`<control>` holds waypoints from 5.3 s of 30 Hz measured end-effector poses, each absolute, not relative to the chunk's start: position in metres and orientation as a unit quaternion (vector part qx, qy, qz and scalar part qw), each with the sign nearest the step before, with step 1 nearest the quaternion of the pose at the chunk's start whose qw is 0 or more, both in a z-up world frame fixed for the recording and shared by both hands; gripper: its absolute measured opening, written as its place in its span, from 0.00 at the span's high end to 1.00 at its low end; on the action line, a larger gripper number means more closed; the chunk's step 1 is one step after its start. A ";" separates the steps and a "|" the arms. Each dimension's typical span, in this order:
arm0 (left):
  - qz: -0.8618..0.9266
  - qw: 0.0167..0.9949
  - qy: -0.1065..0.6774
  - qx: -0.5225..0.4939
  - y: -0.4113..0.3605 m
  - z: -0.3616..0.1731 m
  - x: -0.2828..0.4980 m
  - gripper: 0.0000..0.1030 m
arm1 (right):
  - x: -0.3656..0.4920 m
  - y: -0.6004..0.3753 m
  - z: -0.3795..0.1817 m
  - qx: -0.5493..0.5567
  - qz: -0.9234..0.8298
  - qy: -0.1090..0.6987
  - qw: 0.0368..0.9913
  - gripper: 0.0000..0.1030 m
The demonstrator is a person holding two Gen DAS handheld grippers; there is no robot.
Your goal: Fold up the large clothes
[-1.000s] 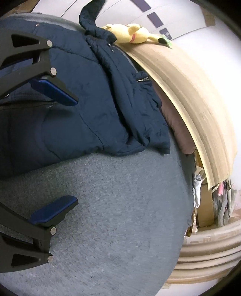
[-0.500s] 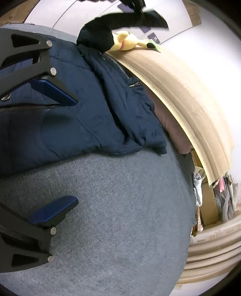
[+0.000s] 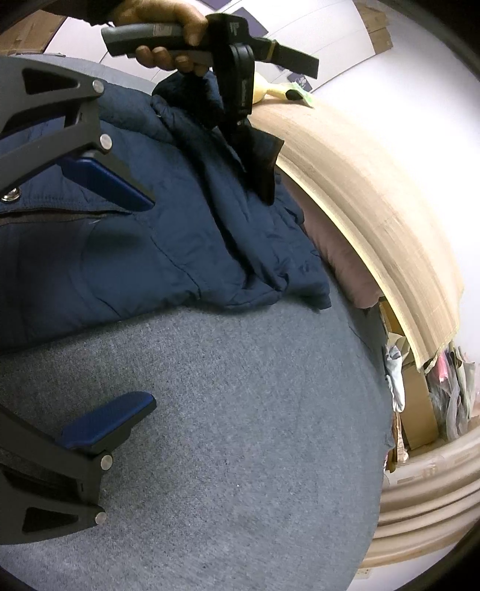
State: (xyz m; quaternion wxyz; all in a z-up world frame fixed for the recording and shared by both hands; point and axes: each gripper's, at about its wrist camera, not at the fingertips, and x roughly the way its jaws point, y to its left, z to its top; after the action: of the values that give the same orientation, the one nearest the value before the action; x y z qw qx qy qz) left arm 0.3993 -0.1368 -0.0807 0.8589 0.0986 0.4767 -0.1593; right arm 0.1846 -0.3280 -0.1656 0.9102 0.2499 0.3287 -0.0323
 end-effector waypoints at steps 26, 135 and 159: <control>0.022 0.920 0.369 -0.131 0.140 -0.059 0.313 0.18 | 0.323 -0.277 -0.091 0.347 0.102 0.381 0.851 0.04; 0.023 0.913 0.402 0.070 -0.048 -0.154 0.424 0.18 | 0.452 -0.385 -0.161 0.289 -0.005 0.440 0.850 0.76; 0.055 0.910 0.407 0.051 0.010 -0.132 0.397 0.16 | 0.399 -0.209 -0.123 0.032 0.038 0.420 0.906 0.28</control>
State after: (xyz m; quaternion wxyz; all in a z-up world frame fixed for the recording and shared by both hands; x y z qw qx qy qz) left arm 0.3966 0.0103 -0.1323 0.9103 0.0515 0.4071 0.0548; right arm 0.3995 -0.2090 -0.1227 0.9064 0.0317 0.4196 0.0378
